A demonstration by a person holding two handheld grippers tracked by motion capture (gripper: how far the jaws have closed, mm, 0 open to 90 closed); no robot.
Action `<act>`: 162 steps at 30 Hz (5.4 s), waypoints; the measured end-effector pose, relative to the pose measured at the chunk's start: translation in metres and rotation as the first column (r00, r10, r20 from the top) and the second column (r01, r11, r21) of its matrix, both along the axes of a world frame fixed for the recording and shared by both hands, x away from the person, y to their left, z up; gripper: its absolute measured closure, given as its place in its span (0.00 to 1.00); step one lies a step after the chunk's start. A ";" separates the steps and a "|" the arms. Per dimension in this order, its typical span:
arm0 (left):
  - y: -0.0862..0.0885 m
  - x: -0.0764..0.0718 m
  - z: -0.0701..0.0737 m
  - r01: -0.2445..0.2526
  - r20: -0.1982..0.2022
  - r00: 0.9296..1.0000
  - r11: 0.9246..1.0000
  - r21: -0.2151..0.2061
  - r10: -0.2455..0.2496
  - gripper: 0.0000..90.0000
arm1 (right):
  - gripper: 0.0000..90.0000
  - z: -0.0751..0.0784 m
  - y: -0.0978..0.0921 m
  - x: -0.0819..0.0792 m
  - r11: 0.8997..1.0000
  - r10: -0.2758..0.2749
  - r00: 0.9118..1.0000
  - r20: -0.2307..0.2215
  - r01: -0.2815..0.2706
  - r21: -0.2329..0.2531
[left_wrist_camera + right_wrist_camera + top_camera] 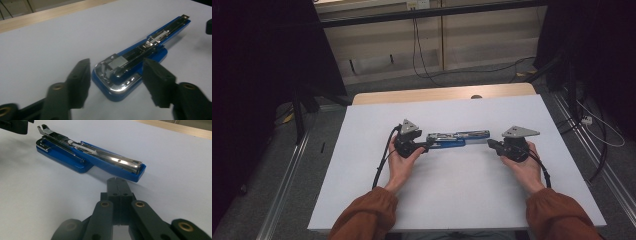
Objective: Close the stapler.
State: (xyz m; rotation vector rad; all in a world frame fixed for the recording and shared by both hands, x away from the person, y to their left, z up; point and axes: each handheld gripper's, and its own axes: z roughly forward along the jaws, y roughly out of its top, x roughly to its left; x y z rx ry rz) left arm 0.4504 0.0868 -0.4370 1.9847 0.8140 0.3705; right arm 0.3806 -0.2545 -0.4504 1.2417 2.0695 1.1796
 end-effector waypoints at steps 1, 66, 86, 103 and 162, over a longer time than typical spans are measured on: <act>-0.001 -0.001 0.000 0.007 -0.005 1.000 1.000 0.001 -0.007 0.54 | 1.00 0.000 0.000 0.000 1.000 -0.001 1.000 -0.002 0.001 -0.001; -0.017 0.004 -0.018 0.084 -0.003 0.996 0.993 0.082 -0.084 1.00 | 1.00 -0.011 0.011 0.030 0.992 0.014 0.991 -0.132 -0.030 -0.119; -0.016 0.005 -0.018 0.086 0.003 0.996 0.993 0.079 -0.087 1.00 | 1.00 -0.012 0.015 0.035 0.994 -0.007 0.992 -0.130 -0.007 -0.109; -0.015 0.005 -0.019 0.092 0.006 0.996 0.993 0.074 -0.093 1.00 | 1.00 -0.013 0.018 0.034 0.994 -0.022 0.994 -0.109 0.010 -0.110; -0.018 -0.010 -0.015 0.137 -0.032 0.990 0.990 0.034 -0.136 0.85 | 0.91 0.004 0.016 0.027 0.999 0.010 0.999 0.038 -0.012 0.047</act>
